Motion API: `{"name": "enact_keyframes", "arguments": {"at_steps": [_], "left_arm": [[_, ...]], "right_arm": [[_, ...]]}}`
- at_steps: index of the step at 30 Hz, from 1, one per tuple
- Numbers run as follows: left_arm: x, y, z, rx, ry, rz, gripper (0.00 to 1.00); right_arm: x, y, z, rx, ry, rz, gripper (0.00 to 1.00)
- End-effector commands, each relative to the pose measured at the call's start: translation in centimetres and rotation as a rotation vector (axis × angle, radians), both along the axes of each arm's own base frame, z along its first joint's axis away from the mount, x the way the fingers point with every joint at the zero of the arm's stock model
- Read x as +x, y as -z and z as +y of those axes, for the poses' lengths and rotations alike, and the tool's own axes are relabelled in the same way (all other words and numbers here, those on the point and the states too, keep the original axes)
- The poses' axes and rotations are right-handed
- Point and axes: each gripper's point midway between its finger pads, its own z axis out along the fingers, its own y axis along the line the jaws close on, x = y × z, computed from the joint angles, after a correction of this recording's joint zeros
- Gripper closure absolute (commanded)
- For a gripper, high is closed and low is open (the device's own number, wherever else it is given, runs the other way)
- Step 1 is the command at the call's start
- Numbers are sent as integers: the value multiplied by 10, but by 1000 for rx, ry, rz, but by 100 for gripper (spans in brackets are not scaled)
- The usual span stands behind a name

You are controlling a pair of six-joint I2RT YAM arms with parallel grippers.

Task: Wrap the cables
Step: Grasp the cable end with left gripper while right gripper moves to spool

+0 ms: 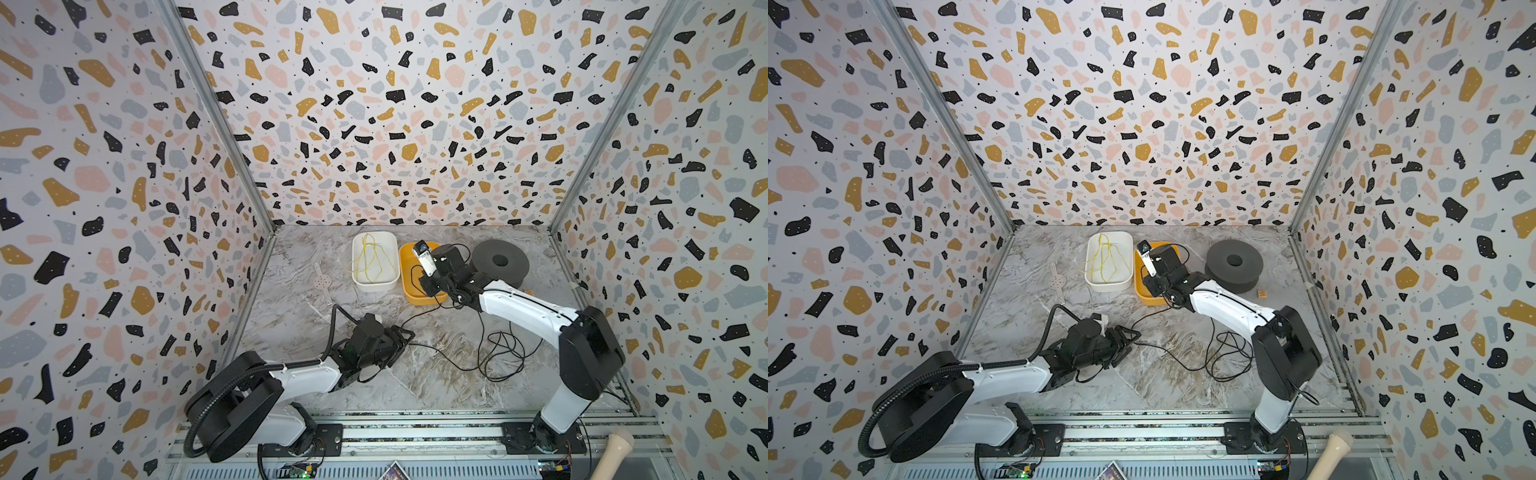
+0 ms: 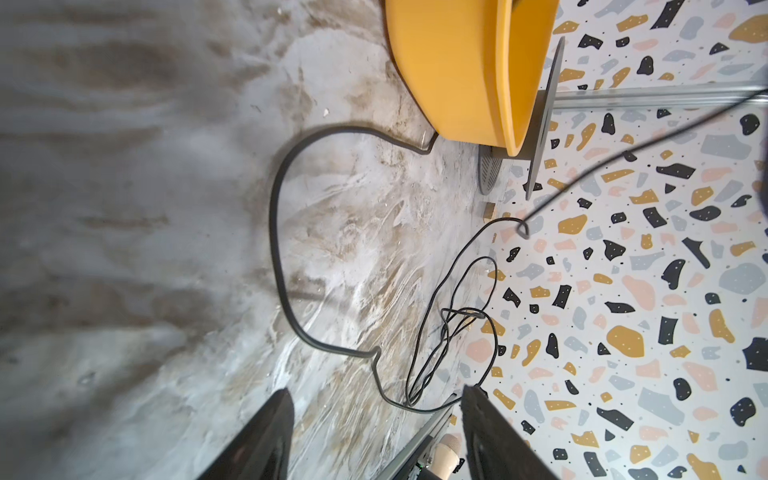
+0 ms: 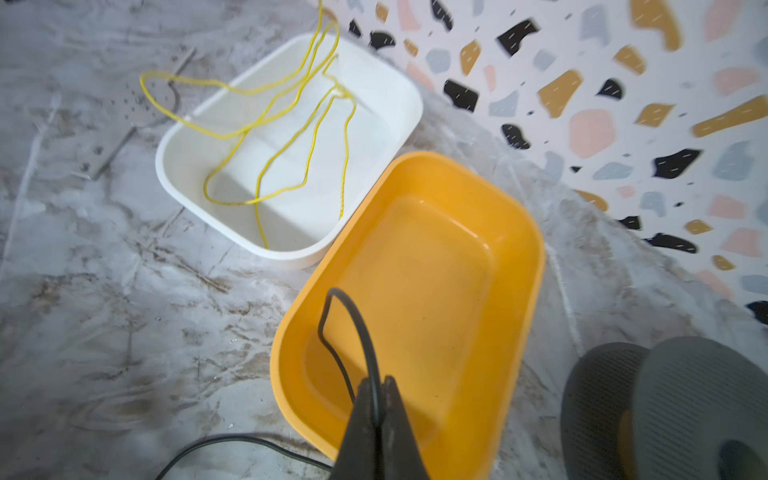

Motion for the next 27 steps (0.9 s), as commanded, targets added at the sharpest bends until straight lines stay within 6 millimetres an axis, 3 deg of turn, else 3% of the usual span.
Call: {"name": "enact_keyframes", "arguments": {"at_steps": [1,12,20,23,27], "left_arm": [[6,-10,-11,-55,-42,27,37],[3,16,-42,-63,-58,111,44],[20,40,-43,-26,-149,131,57],[24,48,-45,-30,-165,145,70],[28,43,-40,-31,-187,106,100]], "right_arm": [[-5,-50,-25,94,108,-67,100],[-45,-84,-109,311,268,-30,100],[-74,-82,-141,356,307,-20,100],[-77,-74,-154,346,351,-2,100],[-78,-66,-175,364,409,35,100]]}}
